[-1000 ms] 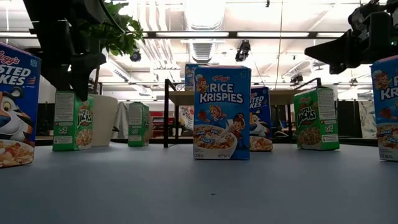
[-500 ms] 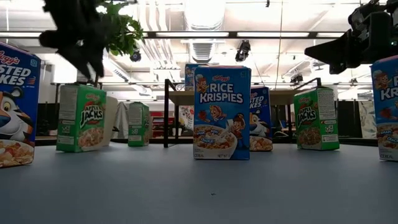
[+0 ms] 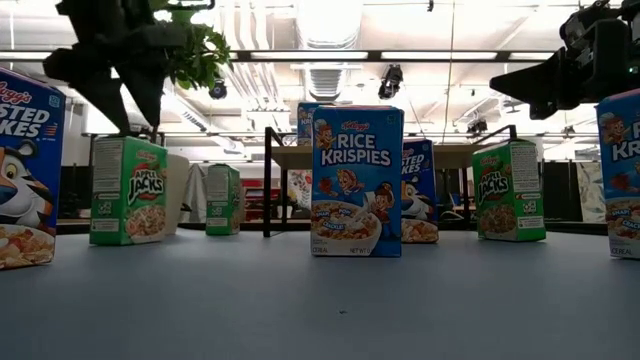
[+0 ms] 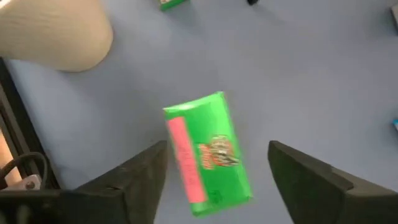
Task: Stack cereal on shelf
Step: Put the bottom left green cereal box on the shelf
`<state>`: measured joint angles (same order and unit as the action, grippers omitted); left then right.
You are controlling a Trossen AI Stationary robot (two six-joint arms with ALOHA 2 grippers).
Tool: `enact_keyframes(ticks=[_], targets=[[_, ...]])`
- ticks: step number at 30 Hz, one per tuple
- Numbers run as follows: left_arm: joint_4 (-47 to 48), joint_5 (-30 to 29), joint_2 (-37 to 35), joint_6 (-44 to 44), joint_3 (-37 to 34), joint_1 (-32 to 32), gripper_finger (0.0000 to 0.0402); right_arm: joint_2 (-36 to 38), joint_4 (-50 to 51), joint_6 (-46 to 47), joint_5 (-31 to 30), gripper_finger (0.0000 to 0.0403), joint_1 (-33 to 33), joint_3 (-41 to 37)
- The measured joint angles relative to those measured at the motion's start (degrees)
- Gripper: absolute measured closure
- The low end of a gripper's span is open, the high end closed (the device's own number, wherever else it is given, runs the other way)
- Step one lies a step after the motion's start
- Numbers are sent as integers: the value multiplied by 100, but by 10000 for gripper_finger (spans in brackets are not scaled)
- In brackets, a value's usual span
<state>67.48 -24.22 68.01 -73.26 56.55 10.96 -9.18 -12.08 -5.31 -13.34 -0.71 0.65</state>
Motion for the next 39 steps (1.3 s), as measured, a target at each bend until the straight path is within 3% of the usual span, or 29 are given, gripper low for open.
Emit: enact_keyframes(ticks=[4,8,15,24,33,39], targets=[[-206,-128,19,-63,-204,110,96,-1,4,18,0,394,-2,2],[-446,-204,23,-192,-589,132,95,-1,7,2,0,394,-1,1],[-1071,-212,41,-139,-919,170,154,0,9,18,1,394,0,2],[-1048,-213,41,-127,-892,175,226,-1,7,18,0,394,0,0],[-1051,-213,41,30,-772,173,239,-1,10,21,0,394,-2,2],[-1106,-230,41,1300,-12,173,239,-1,9,20,0,394,0,1]])
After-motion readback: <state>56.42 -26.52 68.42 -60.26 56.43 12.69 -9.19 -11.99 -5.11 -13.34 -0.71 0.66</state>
